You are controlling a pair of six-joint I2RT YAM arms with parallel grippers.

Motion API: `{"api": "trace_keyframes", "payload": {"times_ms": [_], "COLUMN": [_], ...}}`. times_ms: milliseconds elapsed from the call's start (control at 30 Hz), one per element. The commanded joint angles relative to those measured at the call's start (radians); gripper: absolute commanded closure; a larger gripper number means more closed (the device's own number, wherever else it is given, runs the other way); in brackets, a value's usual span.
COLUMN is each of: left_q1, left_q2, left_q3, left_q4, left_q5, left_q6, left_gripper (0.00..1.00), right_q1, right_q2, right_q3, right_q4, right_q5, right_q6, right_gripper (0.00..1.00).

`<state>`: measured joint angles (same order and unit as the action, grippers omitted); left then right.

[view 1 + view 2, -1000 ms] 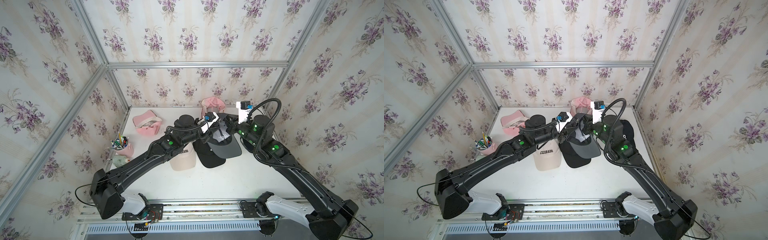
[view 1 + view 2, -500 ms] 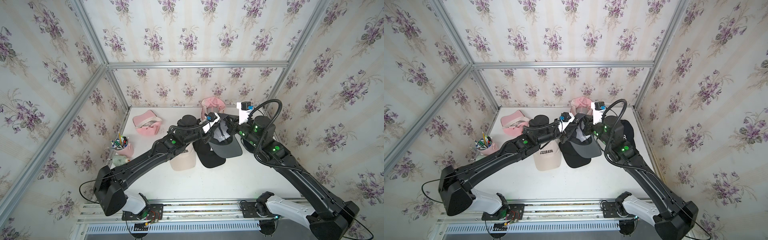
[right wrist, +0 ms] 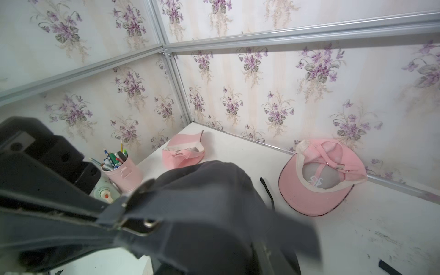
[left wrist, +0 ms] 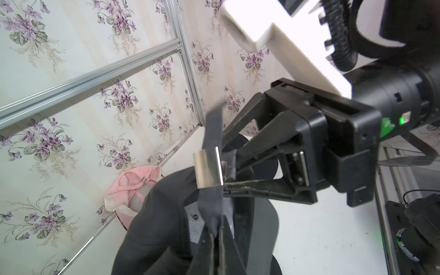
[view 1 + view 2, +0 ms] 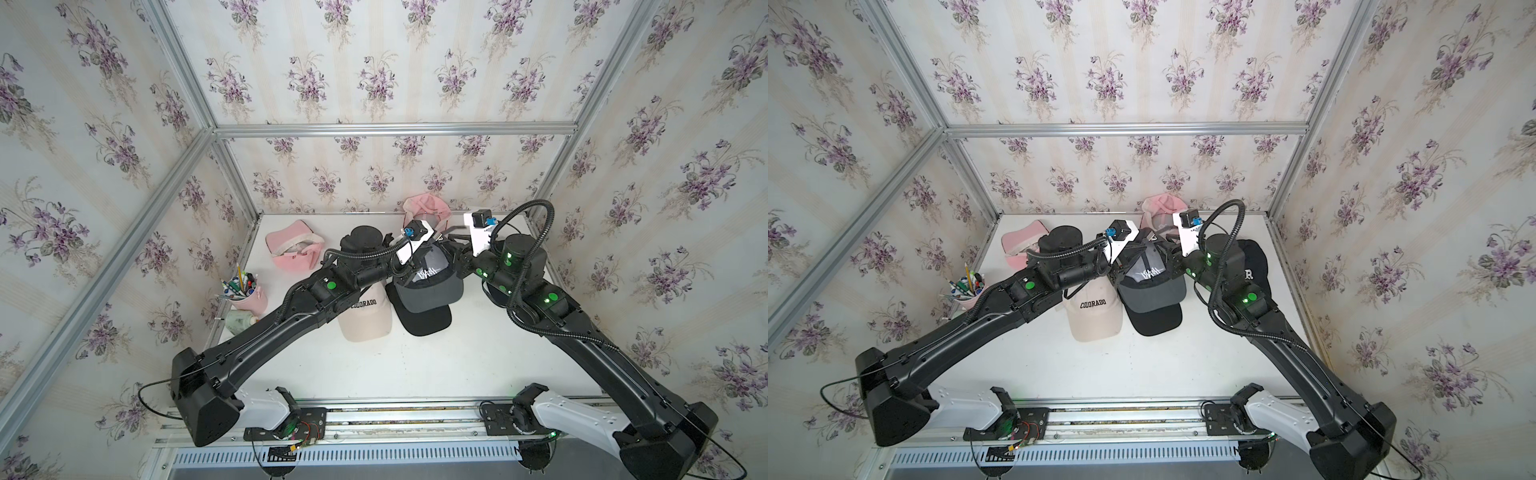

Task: Open the adjustable buckle of the baseball cap
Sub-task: Pull the adjustable strap on the baseball cap.

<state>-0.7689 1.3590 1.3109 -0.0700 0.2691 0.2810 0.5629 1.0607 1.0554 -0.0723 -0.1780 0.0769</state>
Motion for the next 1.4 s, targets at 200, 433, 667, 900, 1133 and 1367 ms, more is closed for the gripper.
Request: {"api": "trace_keyframes", "payload": {"times_ms": [200, 433, 667, 900, 1133, 1367], "left_q1": [0.000, 0.000, 0.001, 0.000, 0.000, 0.003], "left_q2": [0.029, 0.048, 0.047, 0.033, -0.016, 0.016], "left_q3": [0.061, 0.088, 0.093, 0.052, -0.023, -0.019], "left_q4": [-0.104, -0.133, -0.167, -0.161, -0.074, -0.013], "left_q5": [0.035, 0.051, 0.064, 0.031, -0.004, -0.088], "left_q6": [0.023, 0.027, 0.027, 0.028, -0.008, -0.062], "left_gripper": [1.00, 1.00, 1.00, 1.00, 1.00, 1.00], "right_q1": [0.014, 0.024, 0.023, 0.024, 0.023, 0.024], "right_q2": [0.002, 0.001, -0.044, -0.065, -0.060, -0.023], "right_q3": [-0.001, -0.006, -0.046, -0.055, -0.037, 0.023], "right_q4": [0.029, 0.037, 0.095, 0.077, 0.040, -0.020], "right_q5": [-0.103, -0.047, 0.052, 0.195, 0.275, 0.291], "right_q6": [-0.084, -0.088, -0.080, -0.076, -0.041, 0.010], "right_gripper": [0.63, 0.84, 0.97, 1.00, 1.00, 1.00]}}
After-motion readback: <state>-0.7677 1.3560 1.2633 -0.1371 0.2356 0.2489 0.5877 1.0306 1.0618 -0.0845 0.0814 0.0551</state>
